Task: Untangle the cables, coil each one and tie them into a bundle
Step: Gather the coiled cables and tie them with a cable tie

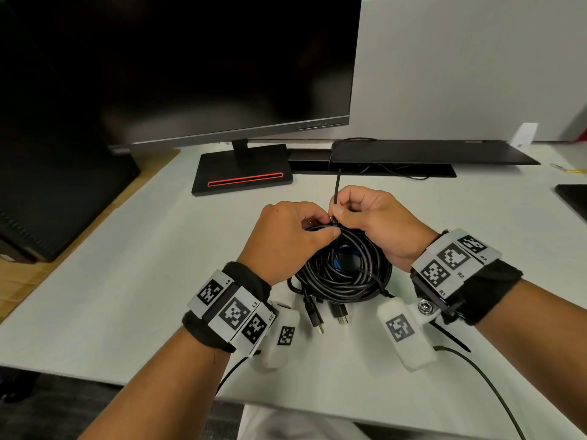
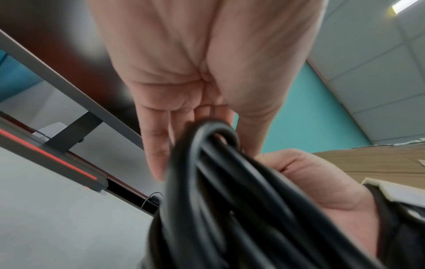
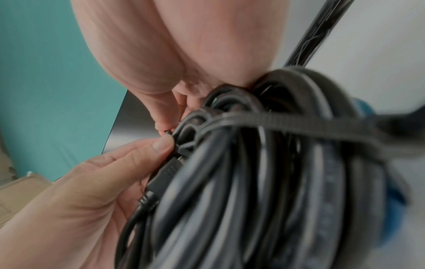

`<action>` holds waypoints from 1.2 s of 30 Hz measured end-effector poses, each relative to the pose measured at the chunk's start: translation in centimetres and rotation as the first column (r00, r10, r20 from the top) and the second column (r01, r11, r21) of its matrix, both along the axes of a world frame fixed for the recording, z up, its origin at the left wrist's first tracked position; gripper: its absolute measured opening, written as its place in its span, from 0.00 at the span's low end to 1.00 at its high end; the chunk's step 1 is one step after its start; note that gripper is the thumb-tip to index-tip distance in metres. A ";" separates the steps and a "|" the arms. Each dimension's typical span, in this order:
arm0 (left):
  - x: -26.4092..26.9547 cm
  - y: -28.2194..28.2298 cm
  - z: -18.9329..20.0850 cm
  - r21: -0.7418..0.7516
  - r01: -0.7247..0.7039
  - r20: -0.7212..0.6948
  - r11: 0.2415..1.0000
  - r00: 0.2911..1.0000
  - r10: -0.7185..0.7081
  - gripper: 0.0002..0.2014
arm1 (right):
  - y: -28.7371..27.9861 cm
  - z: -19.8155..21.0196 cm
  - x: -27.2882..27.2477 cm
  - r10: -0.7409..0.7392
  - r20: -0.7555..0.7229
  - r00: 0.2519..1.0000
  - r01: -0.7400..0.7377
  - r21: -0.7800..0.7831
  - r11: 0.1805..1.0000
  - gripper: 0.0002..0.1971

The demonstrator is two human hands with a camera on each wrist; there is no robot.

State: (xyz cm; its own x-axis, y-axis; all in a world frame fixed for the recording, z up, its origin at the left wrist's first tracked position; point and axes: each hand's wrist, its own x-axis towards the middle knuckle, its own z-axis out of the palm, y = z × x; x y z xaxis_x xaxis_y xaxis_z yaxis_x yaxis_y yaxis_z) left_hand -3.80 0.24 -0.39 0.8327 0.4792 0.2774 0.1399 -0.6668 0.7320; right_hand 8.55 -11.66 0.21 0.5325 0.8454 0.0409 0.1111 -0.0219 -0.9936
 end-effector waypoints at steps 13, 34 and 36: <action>0.5 -0.4 -0.5 -0.090 0.014 0.042 0.996 0.999 -0.010 0.03 | -0.8 -0.5 0.3 -0.029 -0.139 0.990 0.043 0.101 0.994 0.08; 0.9 -0.8 -0.7 -0.395 0.028 0.097 0.918 0.995 0.011 0.07 | 0.4 -0.9 -0.3 -0.172 -0.058 0.983 0.175 0.052 0.983 0.15; 1.1 -0.9 -0.9 -0.408 0.044 0.093 0.912 0.996 -0.006 0.07 | 0.3 -0.9 -0.1 -0.191 -0.083 0.978 0.197 0.060 0.979 0.15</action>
State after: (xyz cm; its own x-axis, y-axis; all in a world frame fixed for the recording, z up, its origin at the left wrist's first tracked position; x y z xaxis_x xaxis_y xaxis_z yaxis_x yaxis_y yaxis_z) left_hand -2.72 -0.65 -1.30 0.8271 0.5459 0.1340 0.0495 -0.3081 0.9501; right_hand 8.48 -11.34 -0.68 0.6899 0.7224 0.0467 0.0345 0.0316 -0.9989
